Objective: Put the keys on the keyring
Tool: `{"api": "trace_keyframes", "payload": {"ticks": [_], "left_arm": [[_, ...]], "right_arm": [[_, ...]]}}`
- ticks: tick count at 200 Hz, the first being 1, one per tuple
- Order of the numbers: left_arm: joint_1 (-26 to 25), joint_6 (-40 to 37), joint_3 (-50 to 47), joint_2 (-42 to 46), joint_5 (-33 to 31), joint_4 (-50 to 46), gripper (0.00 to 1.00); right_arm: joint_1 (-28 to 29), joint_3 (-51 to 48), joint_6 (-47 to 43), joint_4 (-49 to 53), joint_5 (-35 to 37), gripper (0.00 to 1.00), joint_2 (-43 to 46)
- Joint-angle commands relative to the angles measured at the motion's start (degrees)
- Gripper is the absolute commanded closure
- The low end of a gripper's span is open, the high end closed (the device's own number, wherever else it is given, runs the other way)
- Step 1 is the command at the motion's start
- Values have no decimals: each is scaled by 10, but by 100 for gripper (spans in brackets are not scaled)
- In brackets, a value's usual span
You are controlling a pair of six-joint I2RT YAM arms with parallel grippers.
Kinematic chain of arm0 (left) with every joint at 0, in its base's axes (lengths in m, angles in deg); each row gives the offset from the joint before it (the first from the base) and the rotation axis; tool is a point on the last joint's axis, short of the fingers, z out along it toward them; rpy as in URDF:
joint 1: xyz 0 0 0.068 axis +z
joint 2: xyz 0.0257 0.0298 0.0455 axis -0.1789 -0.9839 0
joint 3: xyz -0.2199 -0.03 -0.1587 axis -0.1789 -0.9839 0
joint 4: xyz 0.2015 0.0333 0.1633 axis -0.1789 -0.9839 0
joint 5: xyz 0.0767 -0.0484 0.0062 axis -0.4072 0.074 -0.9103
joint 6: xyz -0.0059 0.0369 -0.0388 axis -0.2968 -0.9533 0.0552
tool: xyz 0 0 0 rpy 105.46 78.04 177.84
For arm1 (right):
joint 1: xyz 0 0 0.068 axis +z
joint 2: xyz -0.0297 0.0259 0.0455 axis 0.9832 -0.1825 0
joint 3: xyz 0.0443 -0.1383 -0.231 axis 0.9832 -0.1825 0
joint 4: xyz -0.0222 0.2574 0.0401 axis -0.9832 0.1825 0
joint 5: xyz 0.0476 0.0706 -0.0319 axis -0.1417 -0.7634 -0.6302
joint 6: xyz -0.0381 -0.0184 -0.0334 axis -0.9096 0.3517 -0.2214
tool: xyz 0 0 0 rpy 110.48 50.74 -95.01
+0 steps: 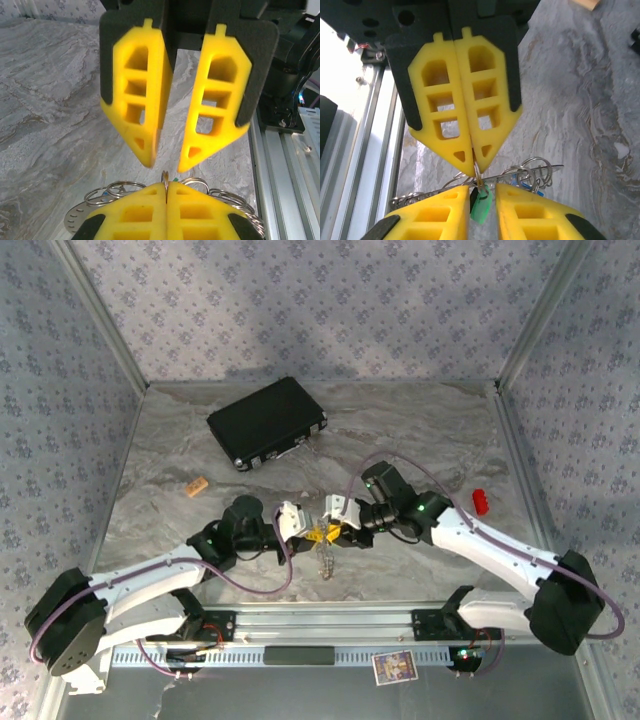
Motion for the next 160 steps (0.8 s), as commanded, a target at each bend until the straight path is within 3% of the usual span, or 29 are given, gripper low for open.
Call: {"api": "trace_keyframes", "payload": {"ticks": [1,42,116,130,160], "left_arm": [[-1,37,-27,10,4,98,100],[-1,75,-67,5,-10,192,100],[-1,88,-74,2,-8,217,100],[-1,89,-74,0,-8,219,100],[-1,90,-75,2,-13,216,100]], "right_arm": [[-17,-28,54,-61,-55,77,15],[-17,-50,70,-92,-55,76,11],[-11,-49,80,-115,-73,76,-13],[-10,-46,81,-118,-77,80,-17],[-9,-37,78,-110,-81,100,-20]]}}
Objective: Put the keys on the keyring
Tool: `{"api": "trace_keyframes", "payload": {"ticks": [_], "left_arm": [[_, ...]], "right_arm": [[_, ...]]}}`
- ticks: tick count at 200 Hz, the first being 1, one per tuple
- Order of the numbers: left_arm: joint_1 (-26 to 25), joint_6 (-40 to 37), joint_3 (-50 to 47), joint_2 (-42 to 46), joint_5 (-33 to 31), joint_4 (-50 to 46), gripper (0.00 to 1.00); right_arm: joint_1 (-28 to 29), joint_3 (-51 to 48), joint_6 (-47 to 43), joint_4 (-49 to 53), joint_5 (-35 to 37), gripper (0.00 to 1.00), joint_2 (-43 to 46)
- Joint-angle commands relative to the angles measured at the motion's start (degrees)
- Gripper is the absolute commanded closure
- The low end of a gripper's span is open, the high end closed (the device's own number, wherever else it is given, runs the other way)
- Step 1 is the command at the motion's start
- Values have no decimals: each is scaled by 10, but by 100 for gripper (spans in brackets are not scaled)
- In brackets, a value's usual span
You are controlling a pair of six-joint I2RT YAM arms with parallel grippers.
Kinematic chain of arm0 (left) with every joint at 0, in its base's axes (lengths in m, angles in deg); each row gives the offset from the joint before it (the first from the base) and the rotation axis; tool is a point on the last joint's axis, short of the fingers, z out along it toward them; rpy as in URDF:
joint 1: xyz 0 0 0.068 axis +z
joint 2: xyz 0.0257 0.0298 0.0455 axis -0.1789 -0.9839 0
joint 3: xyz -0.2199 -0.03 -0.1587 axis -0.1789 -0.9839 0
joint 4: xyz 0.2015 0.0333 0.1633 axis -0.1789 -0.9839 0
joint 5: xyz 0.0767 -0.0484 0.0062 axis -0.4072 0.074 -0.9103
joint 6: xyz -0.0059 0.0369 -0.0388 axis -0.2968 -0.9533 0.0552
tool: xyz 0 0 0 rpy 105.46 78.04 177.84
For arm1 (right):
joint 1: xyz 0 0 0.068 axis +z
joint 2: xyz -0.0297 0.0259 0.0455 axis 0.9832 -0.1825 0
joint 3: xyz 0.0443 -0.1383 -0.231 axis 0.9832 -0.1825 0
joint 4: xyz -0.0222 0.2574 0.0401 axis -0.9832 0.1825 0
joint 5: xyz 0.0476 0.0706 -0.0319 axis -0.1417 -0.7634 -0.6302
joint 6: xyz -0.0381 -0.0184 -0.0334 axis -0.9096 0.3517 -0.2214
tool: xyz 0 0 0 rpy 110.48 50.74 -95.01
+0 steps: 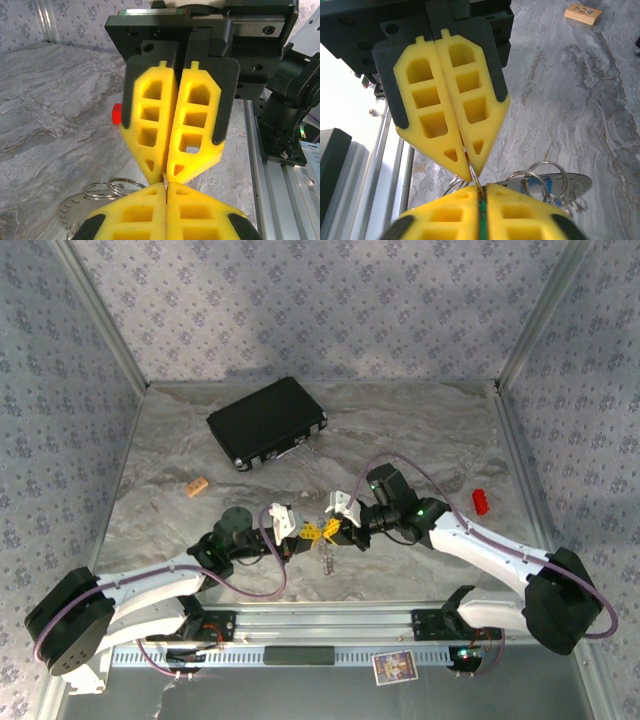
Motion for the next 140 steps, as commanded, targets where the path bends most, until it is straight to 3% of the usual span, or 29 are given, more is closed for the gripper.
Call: {"api": "trace_keyframes", "payload": {"ticks": [1,13,30,41,92,140], "left_arm": [[-2,8,-2,4,2,45,100],[-2,7,-2,9,-7,35,96],[-1,-6,8,20,-22,-10,78],[-1,-25,21,29,-26,-60,75],[-2,-80,61,45,-20,-180,74],[-2,-86,76,29,2,-191,77]], "right_arm": [[5,12,0,1,-19,100,-5],[5,17,-4,11,-18,100,-2],[5,27,-16,29,-11,100,2],[8,36,-27,50,3,100,3],[45,100,-99,169,96,100,-18],[67,134,-120,206,126,100,-34]]}}
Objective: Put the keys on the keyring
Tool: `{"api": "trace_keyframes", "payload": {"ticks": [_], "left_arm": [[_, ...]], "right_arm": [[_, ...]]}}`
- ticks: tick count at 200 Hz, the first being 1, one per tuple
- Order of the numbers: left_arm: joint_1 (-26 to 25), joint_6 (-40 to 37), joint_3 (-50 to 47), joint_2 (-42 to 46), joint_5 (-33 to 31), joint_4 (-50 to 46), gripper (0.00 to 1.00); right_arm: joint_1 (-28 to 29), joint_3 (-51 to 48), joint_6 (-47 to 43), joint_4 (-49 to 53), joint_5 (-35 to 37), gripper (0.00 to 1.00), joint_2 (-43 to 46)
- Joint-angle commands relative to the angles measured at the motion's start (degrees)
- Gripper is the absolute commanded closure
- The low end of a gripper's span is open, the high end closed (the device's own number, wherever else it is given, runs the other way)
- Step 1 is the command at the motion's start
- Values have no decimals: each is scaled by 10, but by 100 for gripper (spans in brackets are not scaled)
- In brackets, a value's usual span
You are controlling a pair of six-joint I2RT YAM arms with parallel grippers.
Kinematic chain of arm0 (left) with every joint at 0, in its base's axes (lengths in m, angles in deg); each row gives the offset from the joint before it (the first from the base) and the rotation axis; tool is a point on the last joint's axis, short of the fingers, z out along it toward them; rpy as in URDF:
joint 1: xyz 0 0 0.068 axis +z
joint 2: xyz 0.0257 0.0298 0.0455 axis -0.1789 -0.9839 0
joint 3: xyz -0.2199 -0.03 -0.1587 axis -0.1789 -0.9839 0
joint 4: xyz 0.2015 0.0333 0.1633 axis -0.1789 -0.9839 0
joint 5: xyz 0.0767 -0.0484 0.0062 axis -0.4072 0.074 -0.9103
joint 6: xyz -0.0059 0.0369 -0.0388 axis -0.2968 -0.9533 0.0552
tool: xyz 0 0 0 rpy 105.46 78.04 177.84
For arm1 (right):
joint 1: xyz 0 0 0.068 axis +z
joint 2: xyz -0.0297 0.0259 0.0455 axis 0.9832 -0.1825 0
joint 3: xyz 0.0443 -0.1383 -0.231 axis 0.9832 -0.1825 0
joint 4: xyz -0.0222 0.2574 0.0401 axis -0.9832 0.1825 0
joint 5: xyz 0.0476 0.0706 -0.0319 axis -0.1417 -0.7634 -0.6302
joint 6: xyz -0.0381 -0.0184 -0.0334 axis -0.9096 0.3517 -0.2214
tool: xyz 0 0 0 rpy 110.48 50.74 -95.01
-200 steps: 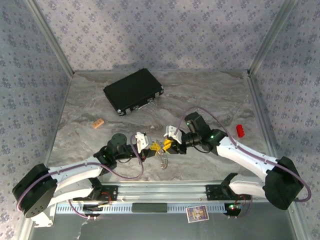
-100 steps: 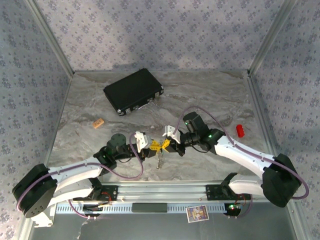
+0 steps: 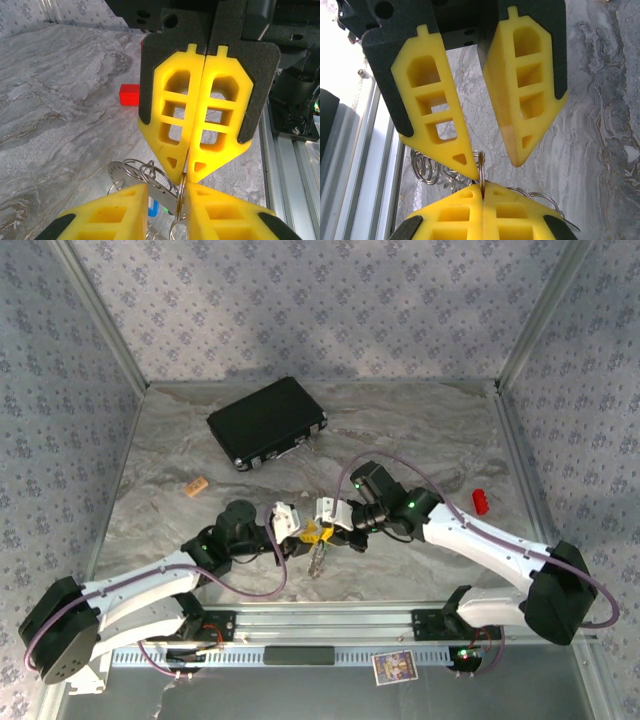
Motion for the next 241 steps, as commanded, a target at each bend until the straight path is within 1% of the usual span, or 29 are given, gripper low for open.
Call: {"api": "trace_keyframes", "payload": {"ticks": [1,57,109,120,127,152,193,213,241], "left_arm": [[-2,-18,22,-8,22,-20,77],[-2,-20,27,-20,40,-23,83],[-3,-18,21,-13,46,-11,98],[-2,-16,16,-10,44,-4,100],[-1,-15,12,-6,43,3,100],[0,7,-14,3,36,57,100],[1,47,-48,8,26,146,100],[1,60,-58,10,21,170,100],[1,67,-62,14,20,184,100]], "right_arm": [[9,30,-26,40,18,100,-5],[15,43,-33,41,14,100,-11],[11,29,-16,17,0,100,-6],[6,17,-7,7,-3,91,2],[1,7,-1,-3,-9,87,10],[-19,-34,27,-43,-25,79,33],[-27,-79,53,-80,-14,74,39],[-25,-91,63,-95,-6,71,31],[-20,-103,78,-125,-18,68,24]]}}
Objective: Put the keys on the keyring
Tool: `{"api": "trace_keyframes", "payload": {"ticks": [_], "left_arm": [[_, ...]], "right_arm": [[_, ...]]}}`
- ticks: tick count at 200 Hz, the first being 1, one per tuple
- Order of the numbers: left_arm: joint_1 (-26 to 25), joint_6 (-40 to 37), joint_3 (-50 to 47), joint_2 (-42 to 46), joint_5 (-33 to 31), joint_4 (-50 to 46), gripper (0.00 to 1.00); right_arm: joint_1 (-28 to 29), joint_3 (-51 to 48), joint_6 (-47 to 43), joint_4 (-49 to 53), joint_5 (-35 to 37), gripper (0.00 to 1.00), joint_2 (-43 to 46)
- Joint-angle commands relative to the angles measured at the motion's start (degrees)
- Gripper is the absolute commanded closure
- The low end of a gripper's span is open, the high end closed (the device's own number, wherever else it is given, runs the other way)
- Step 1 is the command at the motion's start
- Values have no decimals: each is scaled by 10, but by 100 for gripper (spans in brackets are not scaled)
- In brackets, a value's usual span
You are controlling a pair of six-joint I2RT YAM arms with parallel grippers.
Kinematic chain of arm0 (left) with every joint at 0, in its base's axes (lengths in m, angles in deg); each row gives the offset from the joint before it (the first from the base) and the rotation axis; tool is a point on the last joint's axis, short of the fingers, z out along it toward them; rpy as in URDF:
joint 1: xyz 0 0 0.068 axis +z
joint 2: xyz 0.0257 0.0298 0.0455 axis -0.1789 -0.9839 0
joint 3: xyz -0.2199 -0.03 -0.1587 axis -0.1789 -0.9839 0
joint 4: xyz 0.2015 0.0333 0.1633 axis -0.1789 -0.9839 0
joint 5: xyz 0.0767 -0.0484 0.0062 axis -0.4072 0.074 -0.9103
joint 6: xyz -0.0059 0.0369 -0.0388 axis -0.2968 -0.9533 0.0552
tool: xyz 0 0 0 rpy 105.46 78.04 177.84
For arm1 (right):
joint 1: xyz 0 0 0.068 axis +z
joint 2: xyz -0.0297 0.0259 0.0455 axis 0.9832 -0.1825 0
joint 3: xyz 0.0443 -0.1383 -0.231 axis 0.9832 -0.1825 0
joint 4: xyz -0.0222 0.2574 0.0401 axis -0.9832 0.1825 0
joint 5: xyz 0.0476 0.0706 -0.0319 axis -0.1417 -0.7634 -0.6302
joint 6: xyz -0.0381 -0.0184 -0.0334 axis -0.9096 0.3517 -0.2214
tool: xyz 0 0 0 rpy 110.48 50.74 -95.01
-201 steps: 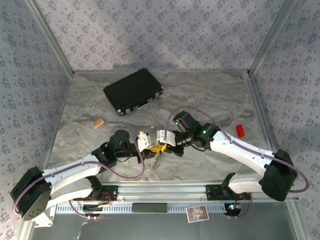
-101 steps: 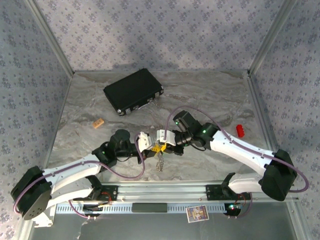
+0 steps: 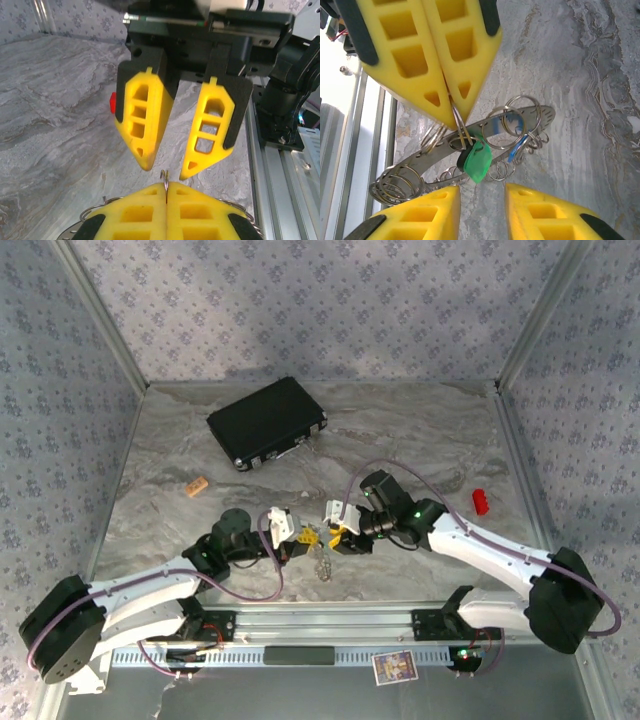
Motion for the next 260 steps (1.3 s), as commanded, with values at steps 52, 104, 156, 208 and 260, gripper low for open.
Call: {"api": "trace_keyframes", "payload": {"ticks": [52,104,156,208,260], "left_arm": [[1,26,-8,26,-5,75,100],[2,26,-12,39,-11,78,100],[2,27,-16,52,-19,69,100],[2,20,-16,63,-25,45,100],[2,12,-8,62,-23,22,100]], "right_arm": [[14,-17,42,-80,-41,66,-24],[21,-18,56,-116,-48,67,-42],[20,-19,50,-107,-29,82,-35],[14,-14,38,-82,-20,99,-10],[13,3,24,-50,-11,100,10]]}}
